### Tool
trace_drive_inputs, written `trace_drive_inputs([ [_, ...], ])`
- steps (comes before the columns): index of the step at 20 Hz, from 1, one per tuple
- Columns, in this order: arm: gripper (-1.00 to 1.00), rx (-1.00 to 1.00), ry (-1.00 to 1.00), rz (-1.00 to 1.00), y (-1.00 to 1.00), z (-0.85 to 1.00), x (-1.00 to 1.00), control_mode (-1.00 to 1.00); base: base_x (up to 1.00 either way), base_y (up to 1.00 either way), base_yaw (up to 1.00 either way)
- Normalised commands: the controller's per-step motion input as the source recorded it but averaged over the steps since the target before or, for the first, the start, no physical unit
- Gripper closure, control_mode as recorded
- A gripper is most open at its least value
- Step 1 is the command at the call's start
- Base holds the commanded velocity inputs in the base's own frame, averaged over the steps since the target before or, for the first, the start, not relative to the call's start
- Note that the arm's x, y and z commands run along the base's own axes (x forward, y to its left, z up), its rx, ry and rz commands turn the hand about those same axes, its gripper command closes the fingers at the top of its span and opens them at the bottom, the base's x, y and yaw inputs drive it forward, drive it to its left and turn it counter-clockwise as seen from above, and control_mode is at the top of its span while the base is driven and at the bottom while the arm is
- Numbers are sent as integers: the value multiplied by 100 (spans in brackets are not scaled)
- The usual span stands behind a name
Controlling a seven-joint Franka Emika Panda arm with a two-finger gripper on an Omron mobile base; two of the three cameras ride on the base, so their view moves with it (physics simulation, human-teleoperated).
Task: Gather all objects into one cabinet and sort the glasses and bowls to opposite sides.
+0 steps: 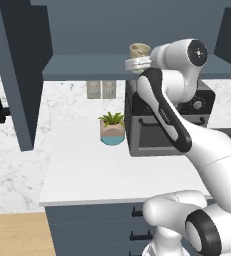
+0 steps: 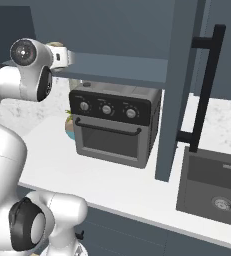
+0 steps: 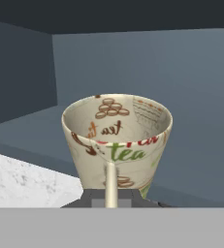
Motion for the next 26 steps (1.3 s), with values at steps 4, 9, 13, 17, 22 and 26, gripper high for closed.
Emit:
trace_drive_inputs([
  [4,100,0,2,0,0,8,0,-100,0,0,0],
  [9,100,0,0,0,0,0,0,-100,0,0,0],
  [13,100,0,0,0,0,0,-15,100,-44,0,1],
  [17,100,0,0,0,0,0,0,100,-100,0,4],
  [22,100,0,0,0,0,0,0,100,-100,0,6],
  [26,100,0,0,0,0,0,0,100,-100,0,-18],
])
